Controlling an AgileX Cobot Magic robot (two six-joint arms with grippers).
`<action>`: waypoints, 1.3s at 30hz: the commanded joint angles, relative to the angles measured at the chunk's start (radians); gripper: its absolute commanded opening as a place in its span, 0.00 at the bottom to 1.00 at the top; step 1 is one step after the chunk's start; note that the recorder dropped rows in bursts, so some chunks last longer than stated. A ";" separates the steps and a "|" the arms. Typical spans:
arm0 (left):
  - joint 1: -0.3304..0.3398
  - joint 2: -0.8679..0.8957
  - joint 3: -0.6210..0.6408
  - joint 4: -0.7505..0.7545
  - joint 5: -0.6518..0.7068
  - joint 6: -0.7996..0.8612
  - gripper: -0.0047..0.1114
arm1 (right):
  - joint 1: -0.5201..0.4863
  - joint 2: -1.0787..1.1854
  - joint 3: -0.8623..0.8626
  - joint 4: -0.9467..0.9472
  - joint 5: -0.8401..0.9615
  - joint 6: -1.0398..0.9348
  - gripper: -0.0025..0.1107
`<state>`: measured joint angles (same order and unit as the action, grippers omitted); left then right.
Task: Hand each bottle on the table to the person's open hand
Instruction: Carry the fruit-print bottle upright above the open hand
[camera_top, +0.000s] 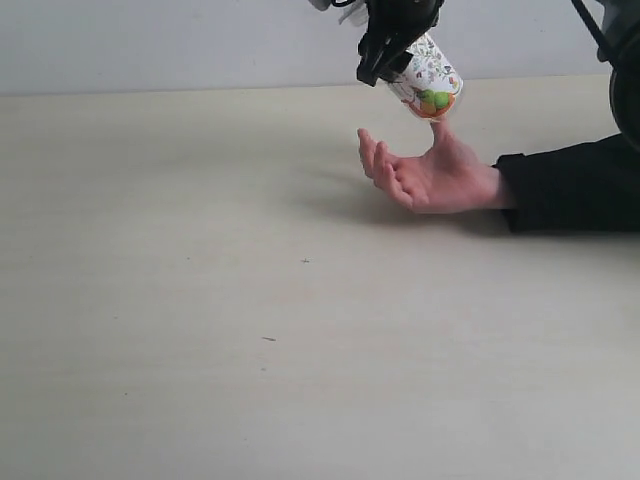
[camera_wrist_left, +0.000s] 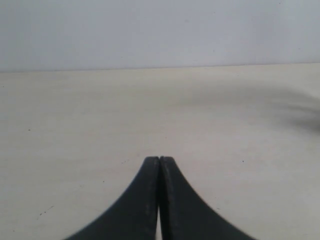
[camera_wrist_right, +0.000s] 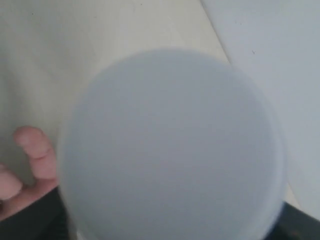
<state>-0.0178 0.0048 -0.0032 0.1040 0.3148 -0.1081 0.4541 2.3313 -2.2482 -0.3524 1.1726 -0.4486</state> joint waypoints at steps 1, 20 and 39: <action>-0.004 -0.005 0.003 -0.003 -0.004 -0.003 0.06 | -0.015 -0.004 -0.003 0.001 0.048 0.004 0.03; -0.004 -0.005 0.003 -0.003 -0.004 -0.003 0.06 | -0.015 -0.004 -0.003 0.005 0.048 0.083 0.03; -0.004 -0.005 0.003 -0.003 -0.004 -0.003 0.06 | -0.015 -0.004 -0.003 0.013 0.048 0.238 0.02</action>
<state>-0.0178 0.0048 -0.0032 0.1040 0.3148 -0.1081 0.4453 2.3351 -2.2482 -0.3367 1.2213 -0.2507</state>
